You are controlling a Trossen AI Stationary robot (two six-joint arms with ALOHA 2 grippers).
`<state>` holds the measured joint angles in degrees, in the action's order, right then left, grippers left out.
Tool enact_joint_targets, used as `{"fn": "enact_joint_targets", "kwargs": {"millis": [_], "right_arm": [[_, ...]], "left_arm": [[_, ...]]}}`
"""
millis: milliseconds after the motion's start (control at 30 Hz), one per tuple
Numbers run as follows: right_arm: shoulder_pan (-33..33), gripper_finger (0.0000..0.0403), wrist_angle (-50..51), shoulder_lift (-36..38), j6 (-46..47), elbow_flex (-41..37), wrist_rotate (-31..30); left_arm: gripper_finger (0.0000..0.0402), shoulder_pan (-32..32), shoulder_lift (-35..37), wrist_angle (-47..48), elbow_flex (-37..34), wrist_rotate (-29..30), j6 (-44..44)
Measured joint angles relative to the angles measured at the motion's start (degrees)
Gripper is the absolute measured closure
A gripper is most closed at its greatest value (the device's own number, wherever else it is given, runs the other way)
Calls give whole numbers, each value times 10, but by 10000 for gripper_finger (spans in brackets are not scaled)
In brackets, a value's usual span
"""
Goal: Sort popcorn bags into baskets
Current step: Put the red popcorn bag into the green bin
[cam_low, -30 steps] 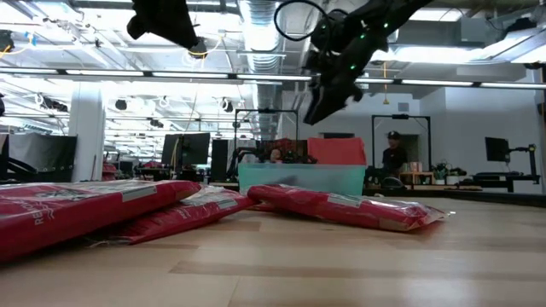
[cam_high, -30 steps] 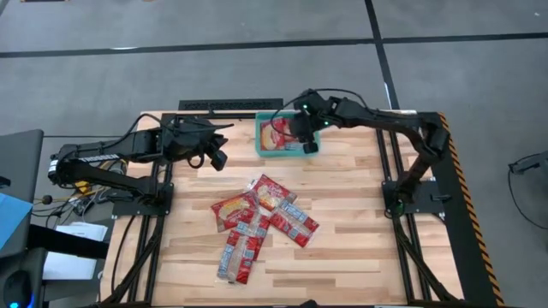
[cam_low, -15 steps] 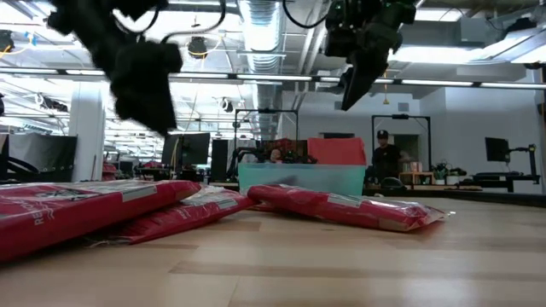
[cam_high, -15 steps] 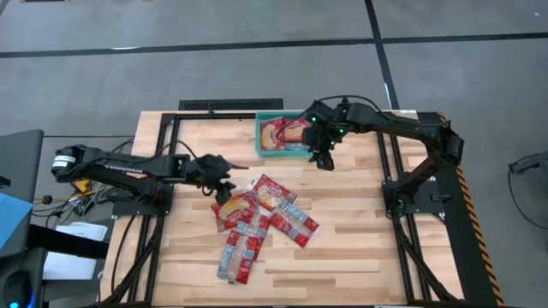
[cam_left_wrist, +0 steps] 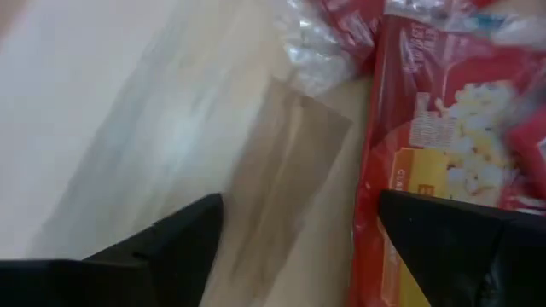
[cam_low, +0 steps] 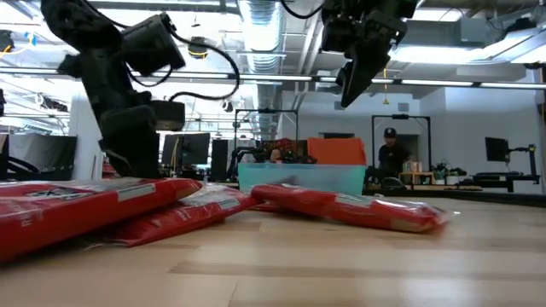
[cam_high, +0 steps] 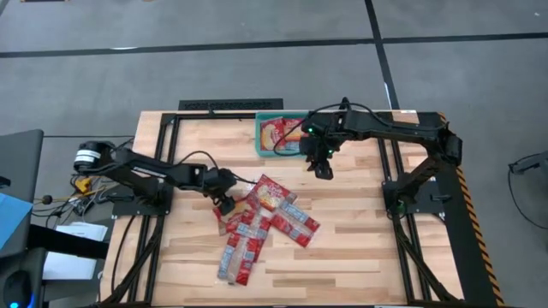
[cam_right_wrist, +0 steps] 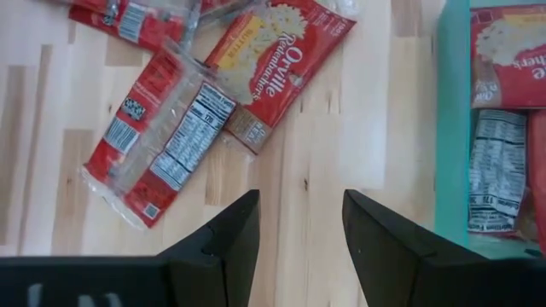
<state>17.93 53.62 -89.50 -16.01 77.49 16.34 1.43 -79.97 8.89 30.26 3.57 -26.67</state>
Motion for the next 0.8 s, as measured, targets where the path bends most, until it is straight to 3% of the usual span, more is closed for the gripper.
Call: {"fn": "enact_joint_targets", "kwargs": {"millis": [233, 367, 600, 800], "right_arm": [[-4, 212, 4, 0, 12, 0, 0], [-4, 219, 5, 0, 12, 0, 0], [-4, 226, 7, 0, 13, 0, 0], [-10, 225, 6, 0, 29, 0, 2]], "left_arm": [[112, 1, -65, -60, 3, -98, -2], [184, 1, -72, -67, 3, -122, -10], [371, 10, -70, -61, 0, -167, 15], [399, 12, -65, -61, -1, -175, -38]]}}
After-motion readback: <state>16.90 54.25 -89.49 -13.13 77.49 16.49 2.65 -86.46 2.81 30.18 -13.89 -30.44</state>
